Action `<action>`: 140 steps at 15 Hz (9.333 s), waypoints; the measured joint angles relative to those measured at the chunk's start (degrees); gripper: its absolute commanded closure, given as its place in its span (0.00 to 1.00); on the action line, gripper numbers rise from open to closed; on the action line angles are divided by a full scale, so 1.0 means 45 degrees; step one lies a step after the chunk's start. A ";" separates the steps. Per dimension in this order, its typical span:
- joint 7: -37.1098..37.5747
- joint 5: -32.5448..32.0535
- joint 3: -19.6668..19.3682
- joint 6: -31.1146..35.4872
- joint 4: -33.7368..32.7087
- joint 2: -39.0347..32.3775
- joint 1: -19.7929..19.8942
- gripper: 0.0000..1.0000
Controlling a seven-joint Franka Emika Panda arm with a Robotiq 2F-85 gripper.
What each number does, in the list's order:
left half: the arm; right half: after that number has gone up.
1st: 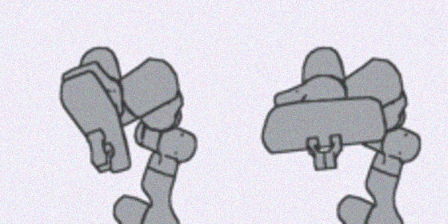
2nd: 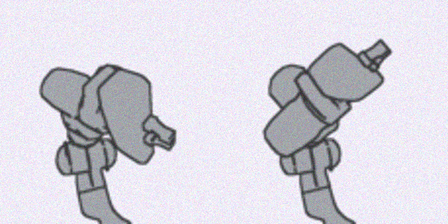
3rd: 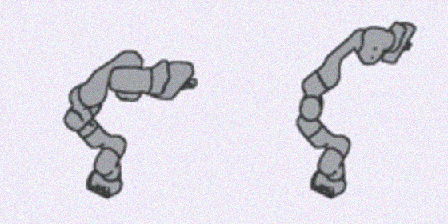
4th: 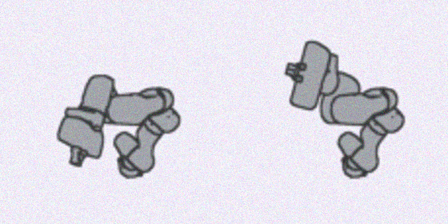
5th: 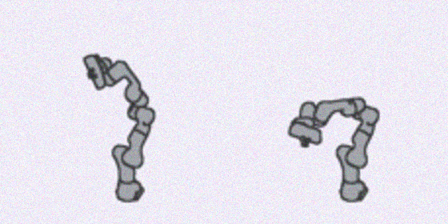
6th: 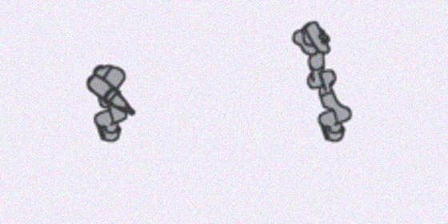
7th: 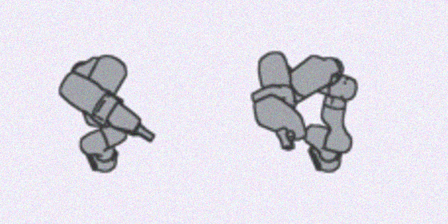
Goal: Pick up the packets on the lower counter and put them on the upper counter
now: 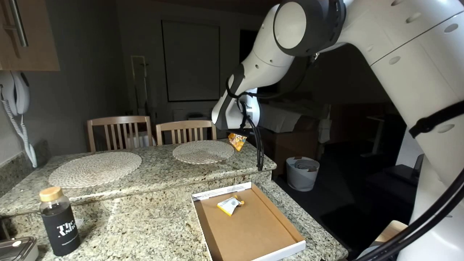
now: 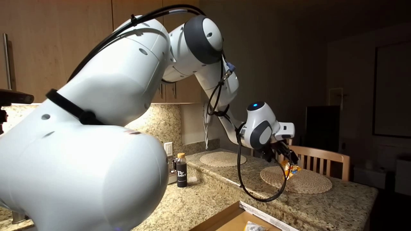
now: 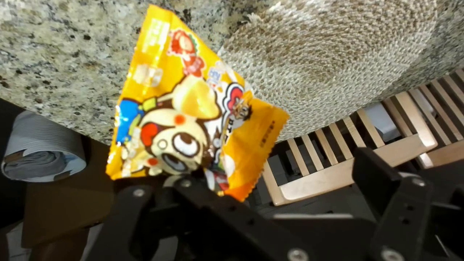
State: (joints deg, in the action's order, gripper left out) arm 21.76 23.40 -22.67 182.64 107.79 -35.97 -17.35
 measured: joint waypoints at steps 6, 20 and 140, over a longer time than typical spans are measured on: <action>0.0000 0.0000 -0.0055 0.0007 -0.0124 -0.0069 -0.0116 0.64; 0.0265 0.0052 0.0035 -0.0065 -0.1025 -0.0538 -0.0077 0.51; -0.1981 -0.4611 0.4290 -1.1069 -0.2460 -0.2088 0.4014 0.00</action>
State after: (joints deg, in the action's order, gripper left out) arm 12.85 2.65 -3.37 132.83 96.72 -45.37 0.71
